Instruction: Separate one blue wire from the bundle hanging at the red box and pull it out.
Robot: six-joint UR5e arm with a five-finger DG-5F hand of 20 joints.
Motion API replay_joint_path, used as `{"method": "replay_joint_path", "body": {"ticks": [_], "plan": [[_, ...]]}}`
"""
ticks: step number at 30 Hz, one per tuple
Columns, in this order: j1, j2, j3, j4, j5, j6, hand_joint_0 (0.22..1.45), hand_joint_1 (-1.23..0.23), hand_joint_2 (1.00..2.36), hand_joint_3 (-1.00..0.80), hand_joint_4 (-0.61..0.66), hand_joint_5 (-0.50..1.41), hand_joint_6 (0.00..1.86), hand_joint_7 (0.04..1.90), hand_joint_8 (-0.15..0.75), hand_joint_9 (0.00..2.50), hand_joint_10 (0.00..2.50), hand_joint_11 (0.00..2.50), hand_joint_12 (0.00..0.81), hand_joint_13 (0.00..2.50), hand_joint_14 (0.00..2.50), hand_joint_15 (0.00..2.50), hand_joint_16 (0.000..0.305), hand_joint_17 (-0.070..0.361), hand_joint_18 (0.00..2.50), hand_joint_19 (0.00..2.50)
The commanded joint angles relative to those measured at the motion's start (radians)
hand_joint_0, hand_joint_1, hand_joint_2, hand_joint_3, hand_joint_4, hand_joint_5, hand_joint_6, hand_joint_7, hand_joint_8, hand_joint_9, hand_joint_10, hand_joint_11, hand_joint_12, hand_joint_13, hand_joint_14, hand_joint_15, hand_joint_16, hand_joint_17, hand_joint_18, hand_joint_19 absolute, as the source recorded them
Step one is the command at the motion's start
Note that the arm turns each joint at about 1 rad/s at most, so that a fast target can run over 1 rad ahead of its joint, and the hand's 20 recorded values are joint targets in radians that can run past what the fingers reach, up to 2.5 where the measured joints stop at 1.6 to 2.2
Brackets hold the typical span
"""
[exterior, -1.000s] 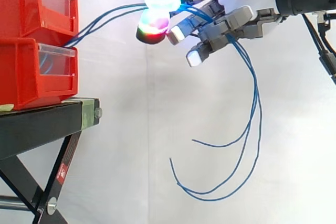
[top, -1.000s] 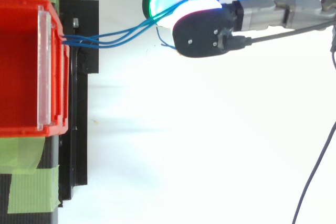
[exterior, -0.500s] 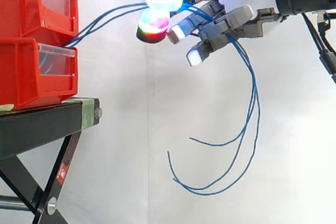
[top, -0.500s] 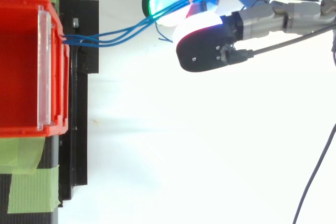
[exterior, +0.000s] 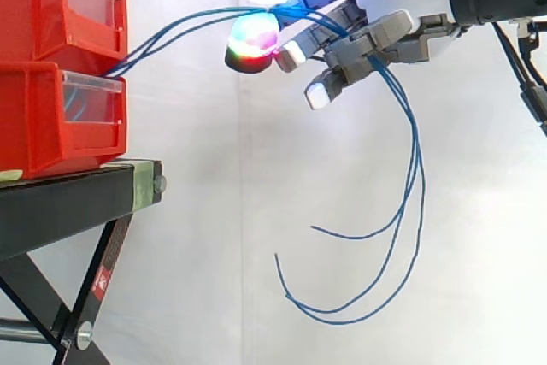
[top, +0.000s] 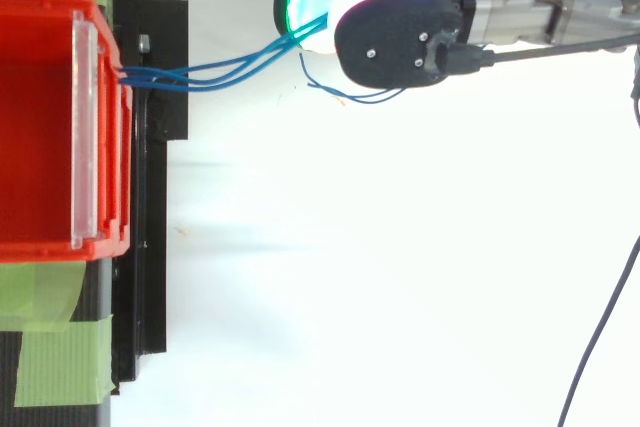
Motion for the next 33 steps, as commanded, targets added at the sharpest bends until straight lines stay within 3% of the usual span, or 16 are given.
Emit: {"method": "replay_joint_path", "body": {"ticks": [1,11,17,26,30,33], "plan": [[0.0,0.001,0.0,0.0,0.0,-0.003,0.64,-0.54,1.02,-0.28,0.21,-0.24,0.83,1.01,0.36,1.04,0.01,1.29,0.299,1.23,2.5,0.5,0.049,0.109,0.88,0.86],[0.0,0.001,0.0,-0.003,0.001,0.005,0.67,-0.7,1.03,-0.16,0.21,-0.23,0.83,1.01,0.354,1.05,0.01,1.31,0.296,1.24,2.5,0.53,0.047,0.106,0.89,0.86],[0.0,-0.001,0.0,-0.003,0.004,0.005,0.72,-0.83,1.03,-0.19,0.2,-0.24,0.83,1.02,0.34,0.98,0.02,1.31,0.301,1.23,2.5,0.56,0.046,0.103,0.85,0.84],[0.006,-0.001,0.0,-0.003,0.004,0.002,0.72,-0.8,1.04,0.01,0.21,-0.24,0.84,1.03,0.337,0.94,0.02,1.32,0.298,1.19,2.5,0.53,0.043,0.098,0.82,0.87],[0.006,0.001,0.0,-0.003,0.004,0.004,0.69,-0.74,1.03,-0.06,0.22,-0.24,0.85,1.01,0.343,0.96,0.02,1.31,0.299,1.21,2.5,0.52,0.044,0.098,0.84,0.87],[0.007,-0.001,0.0,-0.003,0.004,0.008,0.62,-0.68,1.02,-0.26,0.23,-0.24,0.84,1.01,0.352,0.98,0.01,1.31,0.308,1.22,2.5,0.51,0.046,0.104,0.86,0.87]]}}
